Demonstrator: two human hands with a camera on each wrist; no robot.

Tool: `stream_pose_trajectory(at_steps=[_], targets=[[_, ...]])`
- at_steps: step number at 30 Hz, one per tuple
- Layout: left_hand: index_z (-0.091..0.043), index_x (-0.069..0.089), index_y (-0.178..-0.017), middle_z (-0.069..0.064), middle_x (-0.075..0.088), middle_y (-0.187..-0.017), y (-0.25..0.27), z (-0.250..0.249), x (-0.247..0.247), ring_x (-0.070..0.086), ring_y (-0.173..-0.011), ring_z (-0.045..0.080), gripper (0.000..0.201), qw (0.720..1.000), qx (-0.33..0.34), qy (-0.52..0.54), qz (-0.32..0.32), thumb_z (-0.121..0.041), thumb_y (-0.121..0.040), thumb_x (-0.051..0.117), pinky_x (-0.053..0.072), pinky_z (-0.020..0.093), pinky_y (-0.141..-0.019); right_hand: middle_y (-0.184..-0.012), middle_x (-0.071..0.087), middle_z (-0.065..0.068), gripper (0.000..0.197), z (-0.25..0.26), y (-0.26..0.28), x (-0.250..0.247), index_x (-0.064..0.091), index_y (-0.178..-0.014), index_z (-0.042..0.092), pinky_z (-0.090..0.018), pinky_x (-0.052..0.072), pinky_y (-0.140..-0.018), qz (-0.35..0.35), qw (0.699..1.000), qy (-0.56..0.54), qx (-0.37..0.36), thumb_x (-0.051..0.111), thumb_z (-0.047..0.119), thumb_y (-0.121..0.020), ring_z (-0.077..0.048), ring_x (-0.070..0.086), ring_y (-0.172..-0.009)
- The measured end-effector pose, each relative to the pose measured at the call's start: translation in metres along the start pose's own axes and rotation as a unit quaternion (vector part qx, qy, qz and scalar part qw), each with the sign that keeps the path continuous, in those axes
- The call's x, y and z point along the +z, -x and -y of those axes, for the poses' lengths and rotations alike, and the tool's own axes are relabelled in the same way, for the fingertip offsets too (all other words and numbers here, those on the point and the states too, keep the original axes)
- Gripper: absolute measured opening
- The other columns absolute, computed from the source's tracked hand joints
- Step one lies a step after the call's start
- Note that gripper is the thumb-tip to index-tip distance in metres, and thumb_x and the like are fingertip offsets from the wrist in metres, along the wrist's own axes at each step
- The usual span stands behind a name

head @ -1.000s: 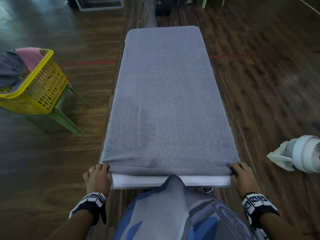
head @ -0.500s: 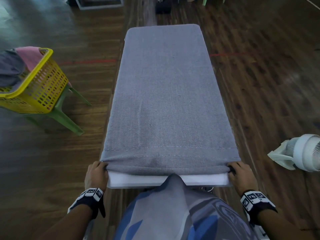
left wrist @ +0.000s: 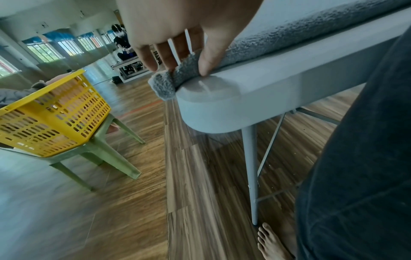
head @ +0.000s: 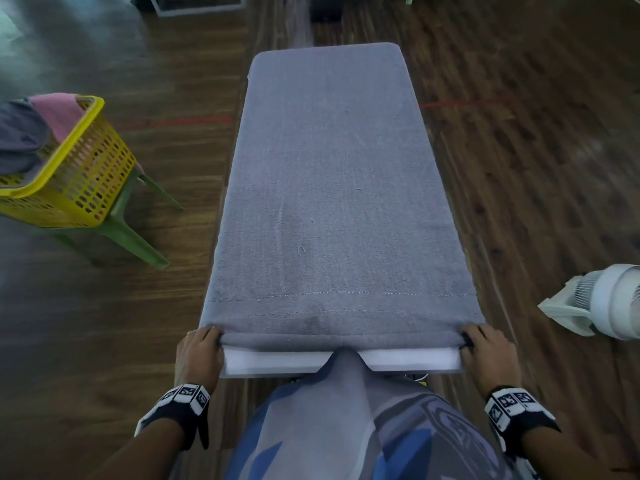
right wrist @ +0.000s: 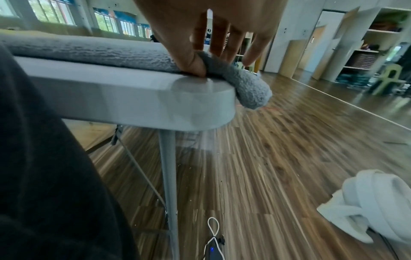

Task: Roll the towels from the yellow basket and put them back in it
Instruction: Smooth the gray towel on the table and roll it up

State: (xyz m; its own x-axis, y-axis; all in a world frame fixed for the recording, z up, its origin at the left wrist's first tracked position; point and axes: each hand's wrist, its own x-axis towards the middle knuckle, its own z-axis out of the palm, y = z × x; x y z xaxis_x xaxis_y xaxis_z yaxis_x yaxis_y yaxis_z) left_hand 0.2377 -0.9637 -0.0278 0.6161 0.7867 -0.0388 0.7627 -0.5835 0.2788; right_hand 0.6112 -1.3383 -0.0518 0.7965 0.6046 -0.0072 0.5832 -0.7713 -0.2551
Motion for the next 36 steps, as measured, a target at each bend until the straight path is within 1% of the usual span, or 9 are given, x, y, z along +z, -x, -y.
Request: stream_pose_trajectory(at_steps=[4,7,12,17,21,27,30,33,36], targets=[[-0.015,0.069,-0.091,0.005,0.07,-0.092,-0.003,0.002,-0.004,0.059,-0.083,0.031,0.021,1.0,0.002,-0.024,0.018,-0.004,-0.073,0.07,0.044,0.044,-0.076,-0.088,0.069,-0.009,0.021,-0.005,-0.005,0.001,0.071,-0.089,0.01,-0.042,0.05,-0.067,-0.014,1.0,-0.024,0.008,0.065,0.007,-0.07,-0.035,0.059,-0.076],[-0.021,0.07,-0.089,-0.002,0.069,-0.09,-0.004,0.005,-0.008,0.056,-0.088,0.026,0.013,0.996,-0.007,-0.086,0.039,-0.021,-0.079,0.061,0.038,0.044,-0.081,-0.082,0.068,-0.003,0.015,-0.003,-0.002,-0.002,0.071,-0.086,0.017,-0.04,0.037,-0.076,-0.013,1.0,0.02,0.01,0.065,0.016,-0.072,-0.03,0.061,-0.077],[-0.025,0.066,-0.09,-0.002,0.07,-0.086,-0.008,0.009,-0.011,0.056,-0.091,0.024,0.016,0.985,-0.014,-0.15,0.081,-0.029,-0.087,0.051,0.032,0.044,-0.089,-0.069,0.065,0.001,0.037,0.0,-0.007,0.001,0.069,-0.077,0.022,-0.039,0.03,-0.079,-0.015,0.998,0.056,-0.01,0.034,0.03,-0.077,-0.024,0.059,-0.072],[-0.013,0.056,-0.092,0.01,0.052,-0.086,-0.012,0.0,-0.013,0.048,-0.08,0.031,0.021,0.99,-0.031,-0.131,0.033,-0.013,-0.073,0.066,0.038,0.047,-0.075,-0.095,0.06,-0.01,0.021,0.003,-0.015,-0.007,0.064,-0.094,0.017,-0.045,0.033,-0.083,-0.016,0.998,0.04,0.051,0.067,0.011,-0.075,-0.033,0.055,-0.089],[-0.012,0.05,-0.08,0.004,0.046,-0.08,-0.001,-0.008,-0.004,0.043,-0.07,0.024,0.034,0.999,0.02,0.001,0.034,0.011,-0.062,0.067,0.042,0.039,-0.062,-0.08,0.056,-0.006,0.014,0.011,-0.009,-0.002,0.064,-0.081,0.011,-0.041,0.046,-0.064,0.016,0.996,-0.023,-0.081,0.058,0.014,-0.069,-0.03,0.055,-0.071],[-0.002,0.066,-0.097,0.015,0.065,-0.096,-0.003,0.002,-0.005,0.057,-0.088,0.036,0.028,0.999,-0.015,0.033,0.029,0.009,-0.071,0.068,0.049,0.048,-0.077,-0.095,0.065,-0.014,0.033,0.005,-0.017,0.003,0.068,-0.097,0.001,-0.043,0.05,-0.083,0.044,0.995,-0.084,-0.032,0.069,-0.012,-0.067,-0.034,0.061,-0.088],[-0.007,0.069,-0.093,0.011,0.068,-0.091,-0.012,0.001,-0.013,0.059,-0.086,0.034,0.017,1.0,-0.004,0.006,0.026,-0.009,-0.08,0.058,0.047,0.046,-0.079,-0.089,0.069,-0.009,0.023,0.006,-0.023,-0.003,0.072,-0.092,0.009,-0.041,0.046,-0.079,0.023,0.999,-0.044,-0.018,0.061,0.004,-0.073,-0.032,0.062,-0.084],[-0.021,0.062,-0.096,0.0,0.067,-0.094,-0.02,-0.013,-0.022,0.058,-0.095,0.026,0.014,0.99,-0.006,-0.085,0.113,-0.023,-0.089,0.051,0.037,0.042,-0.084,-0.085,0.071,0.0,0.015,0.013,-0.031,-0.012,0.073,-0.087,0.026,-0.041,0.037,-0.078,0.065,0.995,0.078,0.009,0.062,0.019,-0.08,-0.025,0.062,-0.084],[-0.02,0.053,-0.093,0.003,0.061,-0.091,-0.027,-0.022,-0.025,0.056,-0.089,0.028,0.011,0.986,-0.021,-0.119,0.115,-0.02,-0.083,0.059,0.038,0.044,-0.082,-0.084,0.066,-0.007,0.012,0.017,-0.036,-0.015,0.066,-0.086,0.019,-0.043,0.035,-0.078,0.046,0.994,0.094,0.017,0.067,0.014,-0.076,-0.03,0.059,-0.082]])
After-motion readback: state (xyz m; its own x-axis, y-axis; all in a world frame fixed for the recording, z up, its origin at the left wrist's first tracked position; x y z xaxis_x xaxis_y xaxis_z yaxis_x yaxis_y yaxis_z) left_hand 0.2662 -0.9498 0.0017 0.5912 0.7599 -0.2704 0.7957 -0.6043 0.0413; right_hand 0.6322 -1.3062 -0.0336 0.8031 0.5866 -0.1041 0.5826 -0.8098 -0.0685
